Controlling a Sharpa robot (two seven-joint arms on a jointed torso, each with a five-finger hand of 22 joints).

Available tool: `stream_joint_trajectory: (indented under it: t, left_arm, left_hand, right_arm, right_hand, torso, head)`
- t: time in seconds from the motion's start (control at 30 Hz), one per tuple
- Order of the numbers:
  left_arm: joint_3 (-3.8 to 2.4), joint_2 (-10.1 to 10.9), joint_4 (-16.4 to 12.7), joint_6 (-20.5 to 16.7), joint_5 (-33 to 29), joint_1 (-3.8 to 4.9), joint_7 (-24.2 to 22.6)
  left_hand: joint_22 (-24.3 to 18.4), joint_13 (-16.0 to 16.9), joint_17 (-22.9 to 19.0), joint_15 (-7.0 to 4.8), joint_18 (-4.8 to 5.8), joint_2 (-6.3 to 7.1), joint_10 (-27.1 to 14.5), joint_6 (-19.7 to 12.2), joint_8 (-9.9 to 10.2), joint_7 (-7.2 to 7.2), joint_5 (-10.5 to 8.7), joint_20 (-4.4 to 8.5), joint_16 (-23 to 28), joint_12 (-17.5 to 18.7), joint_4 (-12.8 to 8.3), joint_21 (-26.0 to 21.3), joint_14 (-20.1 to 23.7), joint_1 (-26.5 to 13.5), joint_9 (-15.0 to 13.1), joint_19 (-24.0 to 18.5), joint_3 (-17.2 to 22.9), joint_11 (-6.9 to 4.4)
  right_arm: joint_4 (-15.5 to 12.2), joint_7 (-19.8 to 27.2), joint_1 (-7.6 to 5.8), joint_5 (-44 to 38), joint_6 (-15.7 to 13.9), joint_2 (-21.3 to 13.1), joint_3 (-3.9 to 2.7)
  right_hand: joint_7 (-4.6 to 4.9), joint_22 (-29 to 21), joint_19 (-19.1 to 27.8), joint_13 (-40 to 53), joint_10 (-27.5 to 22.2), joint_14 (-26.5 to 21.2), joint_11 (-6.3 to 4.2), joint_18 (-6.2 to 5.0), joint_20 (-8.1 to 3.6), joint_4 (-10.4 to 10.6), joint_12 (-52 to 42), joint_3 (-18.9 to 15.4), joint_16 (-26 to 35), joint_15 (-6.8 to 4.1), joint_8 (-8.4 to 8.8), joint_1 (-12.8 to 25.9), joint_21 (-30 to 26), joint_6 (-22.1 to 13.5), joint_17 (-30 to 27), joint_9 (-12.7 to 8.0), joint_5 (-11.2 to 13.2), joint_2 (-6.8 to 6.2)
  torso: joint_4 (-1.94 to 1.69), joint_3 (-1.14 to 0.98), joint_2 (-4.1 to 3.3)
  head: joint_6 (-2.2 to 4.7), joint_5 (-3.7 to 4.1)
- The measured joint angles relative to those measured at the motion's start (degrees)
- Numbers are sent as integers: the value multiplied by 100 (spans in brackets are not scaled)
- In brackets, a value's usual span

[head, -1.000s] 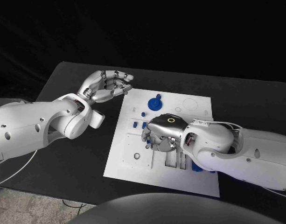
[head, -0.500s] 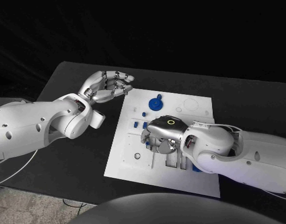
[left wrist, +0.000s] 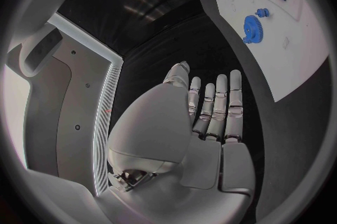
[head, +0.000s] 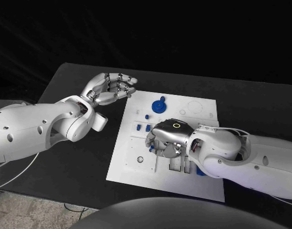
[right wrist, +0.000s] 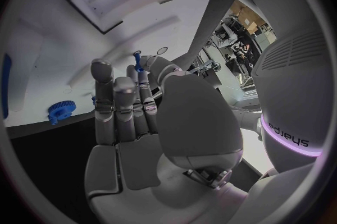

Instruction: Assemble the parts on the task board

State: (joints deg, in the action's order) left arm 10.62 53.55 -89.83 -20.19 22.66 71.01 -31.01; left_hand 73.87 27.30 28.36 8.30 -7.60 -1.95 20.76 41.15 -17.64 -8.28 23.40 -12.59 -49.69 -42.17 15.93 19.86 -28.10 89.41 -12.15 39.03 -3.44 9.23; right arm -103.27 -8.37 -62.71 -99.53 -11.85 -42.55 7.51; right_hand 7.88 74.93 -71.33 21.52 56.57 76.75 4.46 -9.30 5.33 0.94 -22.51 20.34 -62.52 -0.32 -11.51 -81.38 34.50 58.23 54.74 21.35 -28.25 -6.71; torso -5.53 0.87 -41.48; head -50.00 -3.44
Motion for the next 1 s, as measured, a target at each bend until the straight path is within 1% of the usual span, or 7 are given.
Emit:
stream_joint_trajectory:
  t: [0.1, 0.57, 0.63, 0.8, 0.87, 0.97, 1.0]
  left_arm:
    - [4, -4, 3, 9, 0, -1, 12]
    - [13, -9, 15, 44, 1, -3, 51]
    - [13, -12, 17, 49, 1, -3, 57]
    - [14, -18, 29, 66, 1, -4, 73]
    - [14, -21, 36, 72, 1, -5, 79]
    - [16, -28, 51, 81, 1, -7, 88]
    - [16, -30, 54, 84, 1, -8, 91]
  left_hand:
    - [0, 0, 0, 0, 0, 0, 0, 0, 0, 0, 0, 0, 0, 0, 0, 0, 0, 0, 0, 0, 0, 0]
    - [-1, -5, -5, 0, 0, 0, 0, 0, 0, 0, 0, 0, 0, 0, -16, 0, 0, 0, 0, 0, -16, 0]
    - [-1, -5, -5, 0, 0, 0, 0, 0, 0, 0, 0, 0, 0, 0, -16, 0, 0, 0, 0, 0, -16, 0]
    - [4, -15, -5, 21, 0, 0, 0, 21, 0, -21, 0, 0, -24, -25, -16, 0, -21, 0, 0, 0, -16, 0]
    - [4, -15, -5, 21, 0, 0, 0, 21, 0, -21, 0, 0, -24, -25, -16, 0, -21, 0, 0, 0, -16, 0]
    - [4, -15, -7, 21, 0, 0, 0, 21, -23, -21, 0, 0, -24, -25, -16, 0, -21, 0, 0, 0, -16, 0]
    - [4, -21, -10, 21, 0, 0, 0, 21, -30, -21, 0, 0, -24, -25, -16, 0, -21, 0, 0, 0, -16, 0]
  right_arm:
    - [2, -4, 4, 2, 23, -4, 4]
    - [14, -19, 12, 5, 100, -6, 2]
    - [14, -21, 13, 5, 106, -2, 2]
    - [16, -21, 13, 5, 117, 8, 1]
    - [24, -21, 16, 5, 124, 10, 1]
    - [33, -21, 18, 5, 134, 11, 5]
    - [34, -21, 19, 5, 136, 12, 5]
  right_hand:
    - [0, 0, 0, 0, 0, 0, 0, 0, 0, -16, 0, -2, 0, 0, 17, -23, 0, 0, -27, 0, 0, -23]
    - [0, -1, 0, 0, -1, 0, 1, 0, 0, -31, 12, 0, 0, 0, 35, -30, -33, 0, -61, -3, 10, -16]
    - [31, -1, 0, -1, -1, -22, 1, 0, 0, -41, 12, -10, 0, 22, 57, -30, -51, -31, -70, -14, 33, -16]
    - [78, -2, 75, -36, -200, -72, 73, 0, 75, -44, 21, -19, 35, 72, 337, -29, -166, -376, -120, -144, 432, -16]
    - [92, -2, 96, -58, -343, -94, 92, 0, 94, -3, 76, -59, 63, 94, 457, -27, -232, -555, -150, -212, 624, -17]
    - [73, -2, 157, -71, -557, -128, 107, -1, 113, 60, 107, -123, 67, 101, 598, 91, -338, -778, -196, -300, 931, -114]
    - [40, -2, 165, -76, -660, -155, 124, 0, 122, 105, 110, -167, 93, 92, 655, 139, -386, -866, -213, -340, 1088, -134]
  torso:
    - [-1, 0, 2]
    - [-5, 2, 5]
    - [-7, 2, 4]
    - [-7, 3, 7]
    - [-7, 3, 7]
    - [-6, 3, 7]
    - [-5, 3, 7]
  head:
    - [0, 5]
    - [0, -1]
    - [0, -2]
    - [0, -6]
    - [0, -7]
    - [0, -7]
    - [0, -3]
